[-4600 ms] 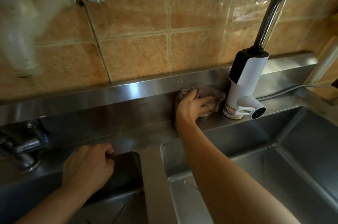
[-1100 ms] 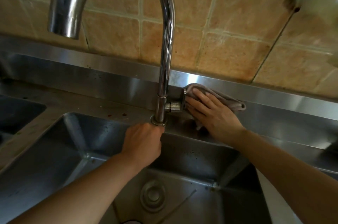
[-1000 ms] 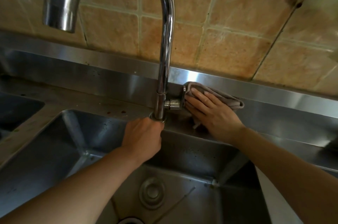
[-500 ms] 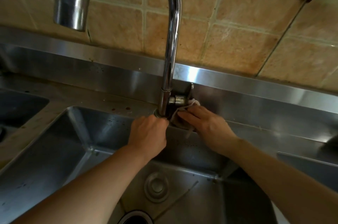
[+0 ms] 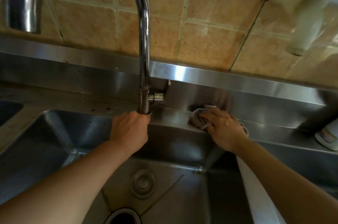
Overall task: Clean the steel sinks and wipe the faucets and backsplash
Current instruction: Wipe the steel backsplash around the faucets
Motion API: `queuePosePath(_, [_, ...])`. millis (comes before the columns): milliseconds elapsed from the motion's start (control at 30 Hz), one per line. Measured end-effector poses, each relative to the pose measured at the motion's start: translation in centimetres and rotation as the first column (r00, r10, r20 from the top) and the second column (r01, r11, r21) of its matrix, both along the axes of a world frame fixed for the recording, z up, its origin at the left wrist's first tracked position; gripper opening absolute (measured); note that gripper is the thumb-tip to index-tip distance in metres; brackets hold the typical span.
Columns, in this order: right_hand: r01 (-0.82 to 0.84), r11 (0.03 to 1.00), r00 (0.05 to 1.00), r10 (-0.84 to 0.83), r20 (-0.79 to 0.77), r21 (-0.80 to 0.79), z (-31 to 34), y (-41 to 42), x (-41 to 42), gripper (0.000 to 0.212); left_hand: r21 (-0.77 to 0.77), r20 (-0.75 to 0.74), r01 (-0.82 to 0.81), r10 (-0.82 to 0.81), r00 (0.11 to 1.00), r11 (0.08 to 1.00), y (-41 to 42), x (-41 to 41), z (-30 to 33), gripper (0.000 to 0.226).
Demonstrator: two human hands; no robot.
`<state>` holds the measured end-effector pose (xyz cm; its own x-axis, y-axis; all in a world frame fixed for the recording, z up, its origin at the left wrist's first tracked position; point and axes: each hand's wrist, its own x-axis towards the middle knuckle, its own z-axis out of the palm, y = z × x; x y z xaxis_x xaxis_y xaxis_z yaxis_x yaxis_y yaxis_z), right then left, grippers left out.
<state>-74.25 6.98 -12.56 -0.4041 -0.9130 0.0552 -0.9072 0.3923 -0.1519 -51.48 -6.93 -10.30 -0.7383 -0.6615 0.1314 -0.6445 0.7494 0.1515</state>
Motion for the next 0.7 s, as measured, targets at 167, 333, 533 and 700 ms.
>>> queuePosePath(167, [0.266, 0.963, 0.962, -0.262, 0.076, -0.051, -0.1, 2.9, -0.7, 0.05, 0.043, 0.0, 0.015, -0.015, 1.0, 0.999, 0.6, -0.4, 0.1, 0.021])
queuePosePath(333, [0.017, 0.999, 0.999, -0.015, 0.049, -0.045, -0.2, -3.4, 5.4, 0.043, 0.091, -0.079, 0.067, -0.06, 0.995, 0.994, 1.4, -1.8, -0.1, 0.023])
queuePosePath(533, [-0.05, 0.995, 0.998, 0.048, 0.027, 0.088, 0.3, -2.9, 4.0, 0.05, 0.057, -0.075, 0.02, -0.016, 0.997, 0.998, 1.7, -3.8, -0.6, 0.031])
queuePosePath(700, [0.25, 0.968, 0.96, -0.253, 0.121, 0.038, 0.4, 5.1, -2.4, 0.043, -0.005, -0.058, 0.034, -0.034, 0.998, 0.999, 2.7, -5.9, -0.9, 0.043])
